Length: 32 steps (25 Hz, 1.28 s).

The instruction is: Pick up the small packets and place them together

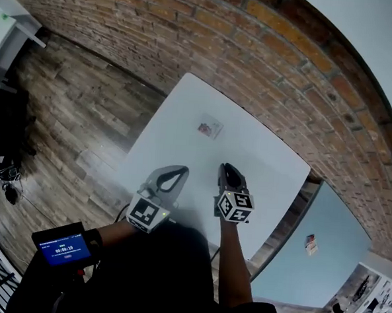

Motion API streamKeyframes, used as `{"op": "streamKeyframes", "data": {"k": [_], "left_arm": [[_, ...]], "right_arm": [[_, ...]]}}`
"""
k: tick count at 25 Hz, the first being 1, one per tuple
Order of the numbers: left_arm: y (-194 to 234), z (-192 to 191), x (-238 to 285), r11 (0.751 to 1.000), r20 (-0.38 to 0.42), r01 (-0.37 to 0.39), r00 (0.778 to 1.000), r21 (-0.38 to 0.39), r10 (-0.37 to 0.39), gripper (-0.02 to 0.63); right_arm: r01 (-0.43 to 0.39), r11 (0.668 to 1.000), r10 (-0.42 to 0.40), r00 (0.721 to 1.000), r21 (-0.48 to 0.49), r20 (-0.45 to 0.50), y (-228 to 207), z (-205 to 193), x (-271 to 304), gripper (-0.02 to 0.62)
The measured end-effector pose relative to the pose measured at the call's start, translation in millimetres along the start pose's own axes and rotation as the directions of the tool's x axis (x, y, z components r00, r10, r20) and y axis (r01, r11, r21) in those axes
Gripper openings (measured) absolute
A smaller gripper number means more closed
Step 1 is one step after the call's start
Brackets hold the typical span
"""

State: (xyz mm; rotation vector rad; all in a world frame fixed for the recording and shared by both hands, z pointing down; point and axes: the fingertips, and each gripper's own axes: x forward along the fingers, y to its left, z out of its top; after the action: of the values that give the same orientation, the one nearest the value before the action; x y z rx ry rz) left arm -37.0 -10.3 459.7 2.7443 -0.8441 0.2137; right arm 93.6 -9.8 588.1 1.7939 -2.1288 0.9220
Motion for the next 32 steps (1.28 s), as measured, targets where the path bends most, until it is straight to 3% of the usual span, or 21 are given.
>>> {"op": "streamKeyframes", "data": {"k": [5,10,16,25,32], "left_arm": [[26.3,7.6,2.3,0.998,0.017,0.055,0.998,-0.018,-0.054,0.001],[47.8,-0.2,3.3,0.997,-0.006,0.072,0.997,-0.032,-0.072,0.0],[84.9,-5.9,0.0,0.998,-0.017,0.041,0.999,-0.051,-0.042,0.0],[103.2,-17.1,-14.6,0.998,-0.036,-0.019,0.999,-0.066,0.017,0.0],[112.2,-22.8,-12.3,0.996,-0.05,-0.051,0.998,-0.072,0.047,0.001]], "right_arm": [[0.084,0.993,-0.081,0.996,0.086,-0.04,-18.0,1.9,40.2,0.116],[0.178,0.969,-0.169,0.983,0.168,-0.068,-35.6,-0.1,67.8,0.12],[0.218,0.958,-0.191,0.97,0.187,-0.151,-44.6,-18.7,117.6,0.109],[0.241,0.956,-0.196,0.948,0.166,-0.252,-68.6,-48.9,147.9,0.109],[0.236,0.942,-0.163,0.943,0.238,-0.29,-73.0,-56.4,167.8,0.121]]}}
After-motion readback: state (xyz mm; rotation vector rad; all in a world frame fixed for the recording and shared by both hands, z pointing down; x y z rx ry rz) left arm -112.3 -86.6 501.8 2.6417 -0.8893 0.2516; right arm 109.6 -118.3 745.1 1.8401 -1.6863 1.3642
